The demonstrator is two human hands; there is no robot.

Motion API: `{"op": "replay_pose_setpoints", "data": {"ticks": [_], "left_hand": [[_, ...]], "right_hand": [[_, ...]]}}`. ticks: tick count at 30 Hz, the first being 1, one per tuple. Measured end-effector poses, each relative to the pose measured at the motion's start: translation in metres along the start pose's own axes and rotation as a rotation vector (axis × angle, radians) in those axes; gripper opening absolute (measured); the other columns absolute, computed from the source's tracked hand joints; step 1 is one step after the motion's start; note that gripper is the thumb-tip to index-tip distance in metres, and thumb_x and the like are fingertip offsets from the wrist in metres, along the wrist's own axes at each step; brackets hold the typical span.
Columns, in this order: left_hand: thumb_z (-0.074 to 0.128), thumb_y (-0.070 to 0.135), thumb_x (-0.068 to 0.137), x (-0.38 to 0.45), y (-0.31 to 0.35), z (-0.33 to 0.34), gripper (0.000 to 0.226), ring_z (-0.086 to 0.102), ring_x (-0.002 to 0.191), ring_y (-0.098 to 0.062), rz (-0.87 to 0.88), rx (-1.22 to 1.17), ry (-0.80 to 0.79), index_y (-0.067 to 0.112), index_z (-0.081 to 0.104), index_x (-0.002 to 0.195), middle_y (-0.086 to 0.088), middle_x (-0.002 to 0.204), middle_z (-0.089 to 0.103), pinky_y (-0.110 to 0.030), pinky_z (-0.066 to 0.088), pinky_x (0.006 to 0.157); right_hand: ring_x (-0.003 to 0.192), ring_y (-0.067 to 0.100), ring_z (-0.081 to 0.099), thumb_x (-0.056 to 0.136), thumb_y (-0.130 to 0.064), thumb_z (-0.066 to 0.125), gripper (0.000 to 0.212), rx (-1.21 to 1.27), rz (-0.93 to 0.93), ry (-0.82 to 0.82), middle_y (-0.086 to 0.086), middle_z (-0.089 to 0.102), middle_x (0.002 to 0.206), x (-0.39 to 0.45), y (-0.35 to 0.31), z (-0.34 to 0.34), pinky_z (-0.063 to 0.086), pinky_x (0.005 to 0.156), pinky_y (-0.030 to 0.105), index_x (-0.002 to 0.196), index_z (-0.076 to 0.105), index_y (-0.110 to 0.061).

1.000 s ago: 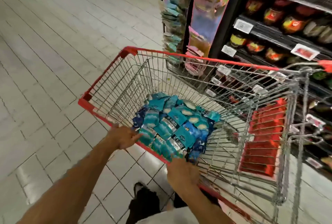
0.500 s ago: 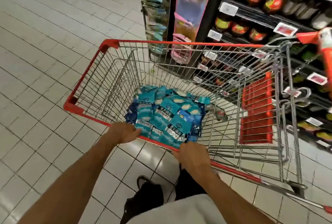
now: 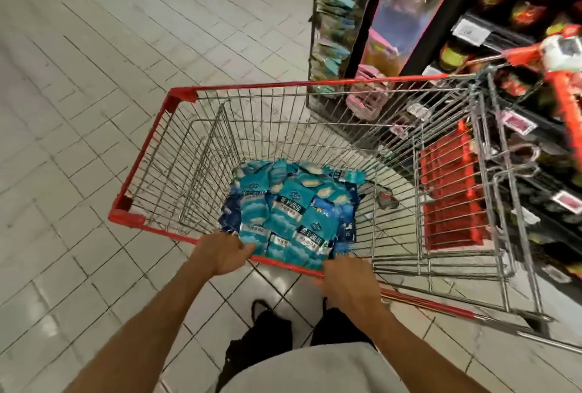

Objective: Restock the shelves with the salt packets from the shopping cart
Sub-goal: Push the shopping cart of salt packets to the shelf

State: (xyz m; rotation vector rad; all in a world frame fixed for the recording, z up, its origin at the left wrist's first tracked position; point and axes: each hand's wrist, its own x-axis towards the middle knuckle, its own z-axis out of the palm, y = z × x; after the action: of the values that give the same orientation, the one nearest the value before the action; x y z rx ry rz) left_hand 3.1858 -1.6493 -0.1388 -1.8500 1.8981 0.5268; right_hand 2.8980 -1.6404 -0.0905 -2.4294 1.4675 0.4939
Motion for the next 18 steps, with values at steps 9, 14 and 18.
{"op": "replay_pose_setpoints", "data": {"ticks": [9, 14, 18], "left_hand": [[0.004, 0.075, 0.079, -0.077, -0.023, 0.045, 0.069, 0.064, 0.080, -0.025, -0.209, -0.170, 0.087, 0.029, 0.056, 0.075, -0.005, 0.088, 0.068, -0.032, 0.042, 0.064], [0.011, 0.066, 0.088, -0.144, -0.030, 0.074, 0.067, 0.066, 0.086, -0.025, -0.433, -0.221, 0.132, 0.029, 0.066, 0.086, -0.002, 0.089, 0.069, -0.034, 0.047, 0.072], [0.022, 0.041, 0.095, -0.195, -0.021, 0.104, 0.047, 0.061, 0.090, -0.026, -0.674, -0.214, 0.216, 0.025, 0.067, 0.097, -0.001, 0.089, 0.068, -0.043, 0.042, 0.086]], "right_hand": [[0.077, 0.024, 0.063, 0.094, -0.050, 0.044, 0.034, -0.002, -0.148, -0.176, 0.002, 0.068, 0.090, 0.015, -0.025, -0.008, 0.042, 0.063, 0.033, 0.078, 0.048, -0.020], [0.096, 0.027, 0.066, 0.063, -0.101, 0.016, 0.101, 0.050, -0.257, -0.368, 0.004, 0.069, 0.103, 0.023, -0.069, -0.015, 0.047, 0.075, 0.037, 0.096, 0.066, -0.020], [0.119, 0.030, 0.058, 0.051, -0.107, 0.005, 0.123, 0.075, -0.326, -0.508, 0.007, 0.062, 0.131, 0.023, -0.117, -0.023, 0.044, 0.101, 0.045, 0.134, 0.054, -0.032]]}}
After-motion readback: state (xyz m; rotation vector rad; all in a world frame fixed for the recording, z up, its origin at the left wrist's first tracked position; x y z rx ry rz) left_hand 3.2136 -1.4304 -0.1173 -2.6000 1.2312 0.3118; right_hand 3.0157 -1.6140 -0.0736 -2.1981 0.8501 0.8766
